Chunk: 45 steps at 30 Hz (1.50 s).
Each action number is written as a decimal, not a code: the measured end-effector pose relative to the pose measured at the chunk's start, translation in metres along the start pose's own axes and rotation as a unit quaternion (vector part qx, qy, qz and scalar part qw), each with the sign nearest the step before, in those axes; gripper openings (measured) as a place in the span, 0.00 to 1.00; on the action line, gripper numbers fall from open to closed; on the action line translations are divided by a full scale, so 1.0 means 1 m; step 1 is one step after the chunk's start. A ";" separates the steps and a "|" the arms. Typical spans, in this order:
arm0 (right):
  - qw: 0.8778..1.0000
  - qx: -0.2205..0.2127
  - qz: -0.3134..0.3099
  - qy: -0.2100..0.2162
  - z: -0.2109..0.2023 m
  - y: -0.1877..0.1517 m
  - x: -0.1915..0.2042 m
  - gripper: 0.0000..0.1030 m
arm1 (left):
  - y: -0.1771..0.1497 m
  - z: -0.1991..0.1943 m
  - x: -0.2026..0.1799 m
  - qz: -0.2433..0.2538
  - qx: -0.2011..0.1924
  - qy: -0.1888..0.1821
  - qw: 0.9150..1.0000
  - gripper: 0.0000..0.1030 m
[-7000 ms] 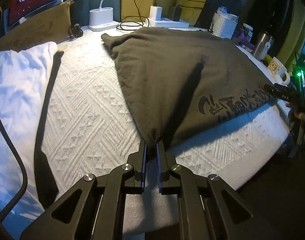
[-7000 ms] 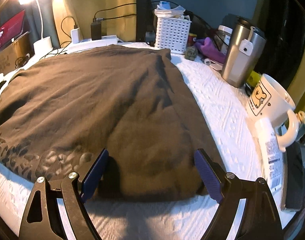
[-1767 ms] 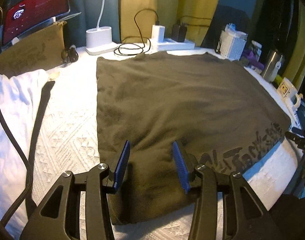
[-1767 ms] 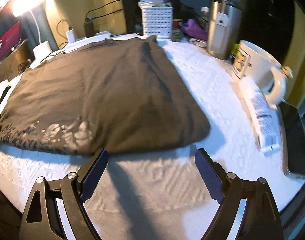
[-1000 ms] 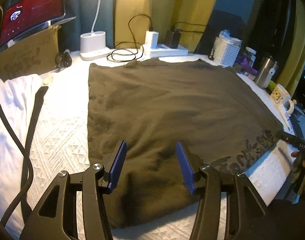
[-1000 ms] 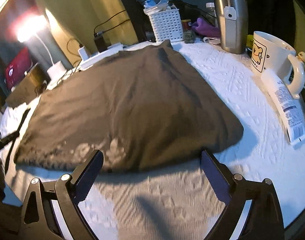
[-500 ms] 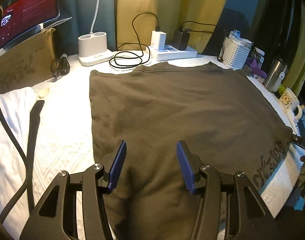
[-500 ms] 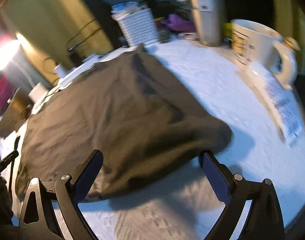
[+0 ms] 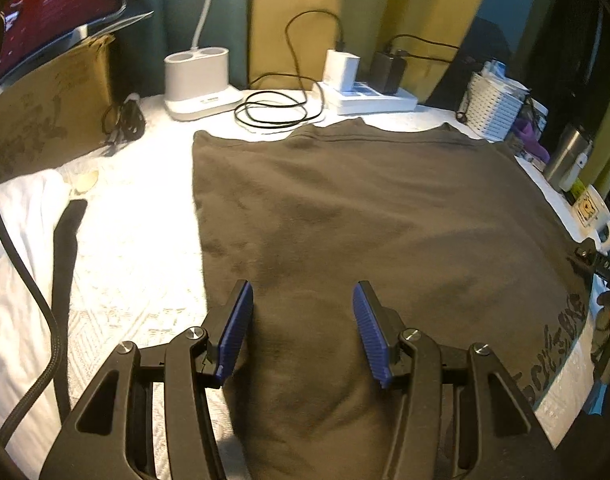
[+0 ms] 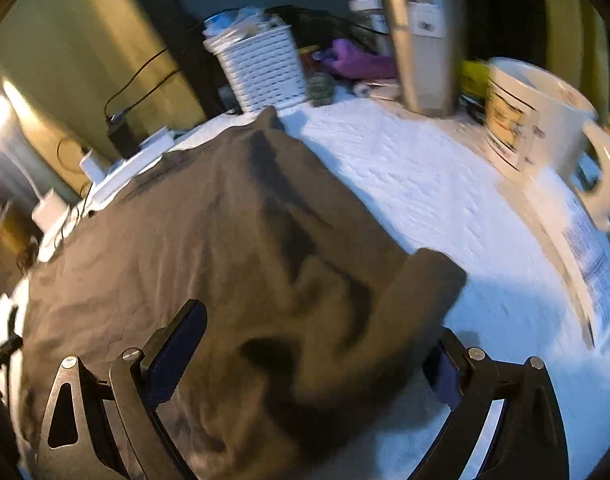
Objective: Fold small clothes
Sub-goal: 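Grasp a side of the folded shirt with the right gripper and lift it over, then lay the held side over the shirt body with the right gripper, release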
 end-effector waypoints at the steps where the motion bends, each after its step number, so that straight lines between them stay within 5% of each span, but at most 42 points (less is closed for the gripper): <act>1: 1.000 0.001 -0.016 0.001 0.003 0.002 0.007 0.65 | 0.000 0.001 0.002 -0.004 0.000 0.001 1.000 0.51; 4: 0.998 0.004 -0.064 -0.010 0.011 0.007 0.022 0.30 | -0.001 0.003 0.006 -0.013 0.002 0.004 1.000 0.51; 7: 0.997 0.014 -0.074 0.004 0.017 0.015 0.020 0.19 | -0.001 0.004 0.009 -0.015 0.001 0.004 1.000 0.51; 18: 0.995 -0.038 -0.091 0.007 -0.012 0.049 0.048 0.15 | 0.004 -0.020 0.022 -0.017 -0.039 0.003 0.999 0.51; 27: 0.976 -0.059 -0.194 0.083 -0.022 0.049 0.158 0.14 | 0.000 -0.042 0.049 -0.036 -0.072 0.019 0.997 0.51; 36: 0.944 -0.022 -0.267 0.191 -0.021 -0.002 0.270 0.13 | -0.008 -0.057 0.066 -0.038 -0.073 0.012 0.997 0.51; 45: 0.910 0.045 -0.332 0.245 -0.014 -0.076 0.337 0.12 | -0.014 -0.067 0.075 -0.044 -0.078 0.000 0.996 0.51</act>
Point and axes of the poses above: each gripper's, at about its wrist camera, not at the fingertips, and z roughly the way its jaws point, x to its left, y to its top, the point moved 1 cm from there along z, roughly the way its jaws point, and after that the axes turned 2 degrees about -z, right-handed, at the moved point
